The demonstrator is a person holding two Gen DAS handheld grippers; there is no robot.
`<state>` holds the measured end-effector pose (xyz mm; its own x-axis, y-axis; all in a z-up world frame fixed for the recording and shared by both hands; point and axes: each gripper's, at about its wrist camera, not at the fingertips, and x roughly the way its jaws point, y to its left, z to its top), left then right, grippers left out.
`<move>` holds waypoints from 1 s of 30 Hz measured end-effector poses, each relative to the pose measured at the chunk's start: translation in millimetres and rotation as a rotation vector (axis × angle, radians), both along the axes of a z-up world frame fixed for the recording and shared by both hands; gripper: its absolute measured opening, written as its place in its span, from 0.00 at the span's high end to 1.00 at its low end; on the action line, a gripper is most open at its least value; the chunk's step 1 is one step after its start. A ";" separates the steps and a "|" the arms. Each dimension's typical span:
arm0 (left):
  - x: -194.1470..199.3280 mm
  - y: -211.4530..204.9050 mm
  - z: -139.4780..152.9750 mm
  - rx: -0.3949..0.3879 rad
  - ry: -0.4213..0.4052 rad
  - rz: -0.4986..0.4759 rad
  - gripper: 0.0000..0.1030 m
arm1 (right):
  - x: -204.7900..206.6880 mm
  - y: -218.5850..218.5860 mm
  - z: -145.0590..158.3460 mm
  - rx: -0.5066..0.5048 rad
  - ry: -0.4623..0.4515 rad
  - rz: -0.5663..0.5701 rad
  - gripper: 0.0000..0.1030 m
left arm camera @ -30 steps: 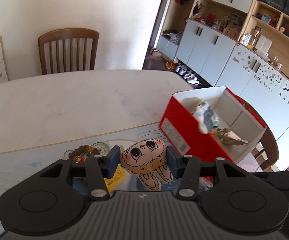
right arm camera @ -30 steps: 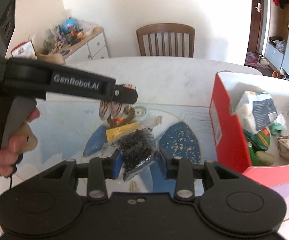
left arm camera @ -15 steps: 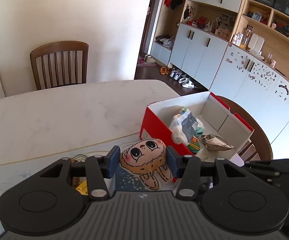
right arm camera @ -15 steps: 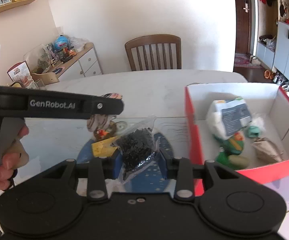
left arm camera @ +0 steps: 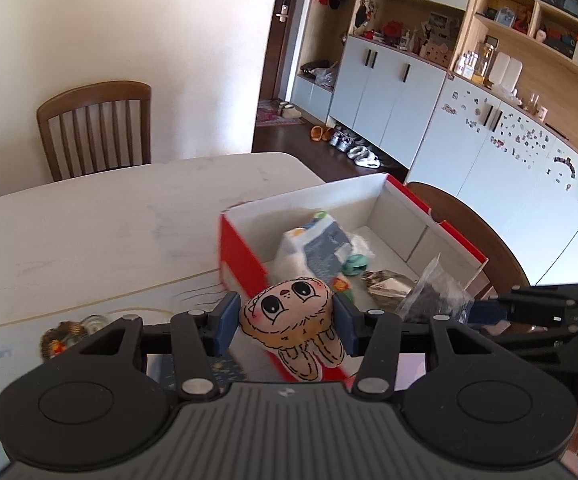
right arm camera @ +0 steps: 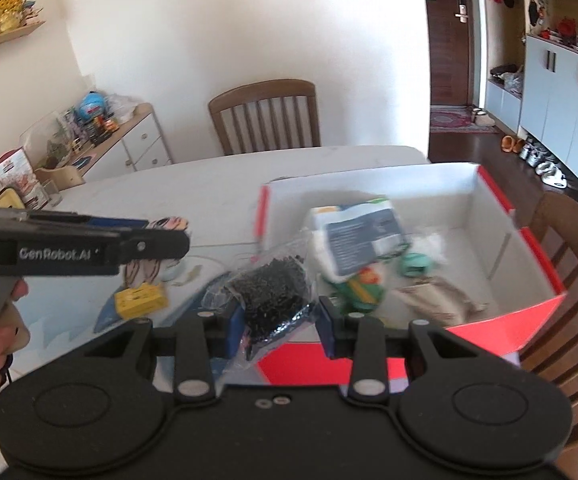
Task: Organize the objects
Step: 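Carry the bead bag and plush charm over the red box and lower them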
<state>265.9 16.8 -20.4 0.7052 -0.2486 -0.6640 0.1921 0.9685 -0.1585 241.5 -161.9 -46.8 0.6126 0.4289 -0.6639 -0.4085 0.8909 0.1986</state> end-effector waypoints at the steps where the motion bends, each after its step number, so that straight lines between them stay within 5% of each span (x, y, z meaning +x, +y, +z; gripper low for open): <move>1: 2.0 -6.5 -1.0 0.003 0.001 -0.004 0.52 | 2.1 -6.8 -0.2 -0.001 -0.002 -0.004 0.65; 17: 47.1 -90.6 -34.2 0.084 0.098 -0.066 0.52 | 67.0 -94.3 -9.7 -0.021 0.007 -0.061 0.65; 30: 94.0 -125.7 -67.0 0.165 0.213 -0.093 0.52 | 129.9 -96.3 -32.6 -0.056 0.085 -0.043 0.65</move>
